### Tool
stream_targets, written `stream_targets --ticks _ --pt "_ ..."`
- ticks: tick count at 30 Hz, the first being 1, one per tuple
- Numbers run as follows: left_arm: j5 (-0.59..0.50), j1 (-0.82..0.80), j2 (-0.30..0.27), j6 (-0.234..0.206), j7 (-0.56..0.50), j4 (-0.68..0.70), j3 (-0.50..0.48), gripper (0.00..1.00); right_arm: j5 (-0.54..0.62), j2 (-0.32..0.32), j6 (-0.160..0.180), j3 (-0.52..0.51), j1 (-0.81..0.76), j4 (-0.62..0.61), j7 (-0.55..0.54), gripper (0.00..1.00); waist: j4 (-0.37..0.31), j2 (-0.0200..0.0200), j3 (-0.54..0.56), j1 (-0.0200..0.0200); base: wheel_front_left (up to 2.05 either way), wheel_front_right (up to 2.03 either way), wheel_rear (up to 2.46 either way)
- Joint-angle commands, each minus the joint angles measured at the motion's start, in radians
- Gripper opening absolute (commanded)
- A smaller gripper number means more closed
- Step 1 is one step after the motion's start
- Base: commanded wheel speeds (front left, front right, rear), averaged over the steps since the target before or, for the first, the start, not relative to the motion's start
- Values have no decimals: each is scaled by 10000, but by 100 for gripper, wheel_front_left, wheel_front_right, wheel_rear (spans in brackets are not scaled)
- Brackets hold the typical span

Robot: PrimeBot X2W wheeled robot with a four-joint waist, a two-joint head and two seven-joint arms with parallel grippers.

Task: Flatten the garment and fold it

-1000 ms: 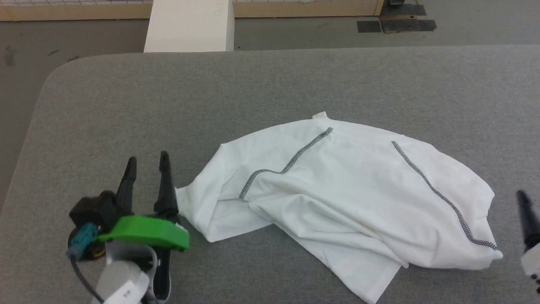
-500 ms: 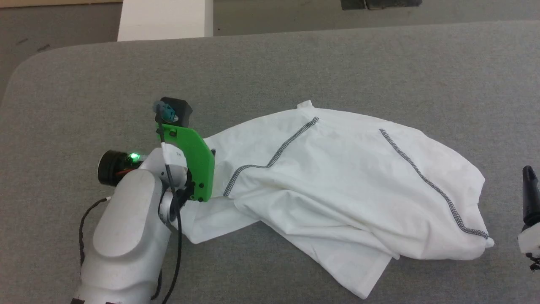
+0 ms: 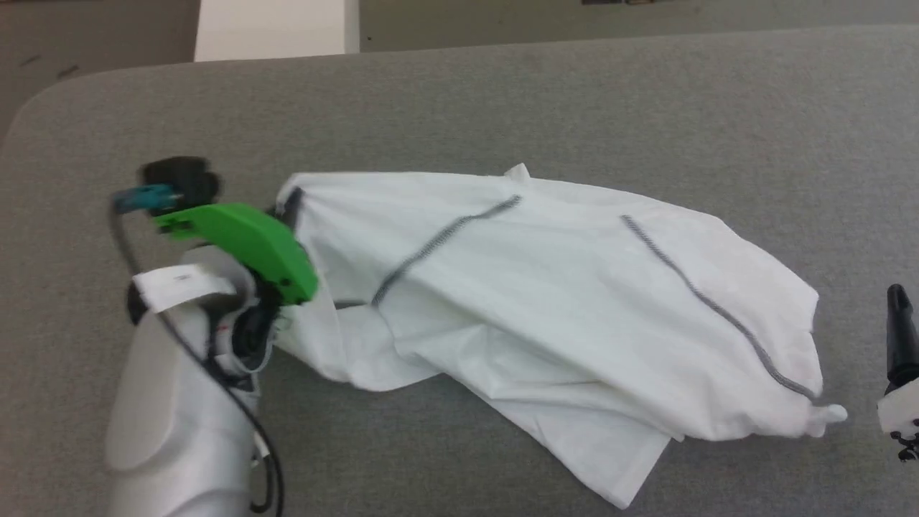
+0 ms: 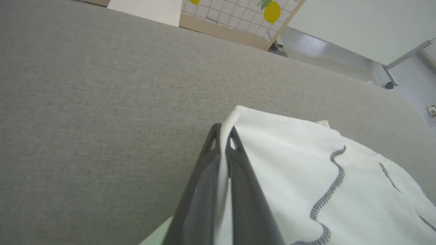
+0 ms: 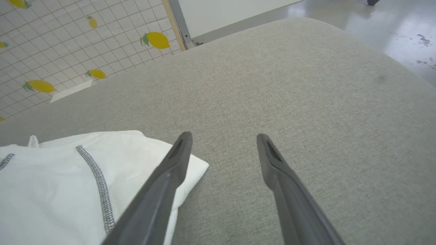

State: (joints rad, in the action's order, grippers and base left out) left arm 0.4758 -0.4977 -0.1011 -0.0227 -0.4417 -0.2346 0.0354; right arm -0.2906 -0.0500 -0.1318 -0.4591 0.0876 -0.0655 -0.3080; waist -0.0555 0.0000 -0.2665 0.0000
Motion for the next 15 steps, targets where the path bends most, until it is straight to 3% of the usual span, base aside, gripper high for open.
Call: stream_targets --ticks 1,7,13,14,15 --pt "144 323 -93 -257 391 372 -469 0 81 -3 11 15 127 1 22 100 298 0 221 0 0 0 0" --pt "603 1737 -305 -1229 1269 1649 -2272 0 159 -3 11 86 60 -69 -95 100 796 0 398 0 0 0 0" --pt "1120 3271 -53 -2066 1474 1723 -3543 0 265 -3 11 238 142 -199 -251 100 1224 0 357 0 0 0 0" --pt "1207 3417 8 -2102 1424 1622 -3568 3 297 -3 11 314 167 -195 -291 100 1258 0 355 0 0 0 0" --pt "1282 3499 60 -2093 1399 1560 -3550 42 333 -3 11 382 182 -191 -322 100 1291 0 362 0 0 0 0"
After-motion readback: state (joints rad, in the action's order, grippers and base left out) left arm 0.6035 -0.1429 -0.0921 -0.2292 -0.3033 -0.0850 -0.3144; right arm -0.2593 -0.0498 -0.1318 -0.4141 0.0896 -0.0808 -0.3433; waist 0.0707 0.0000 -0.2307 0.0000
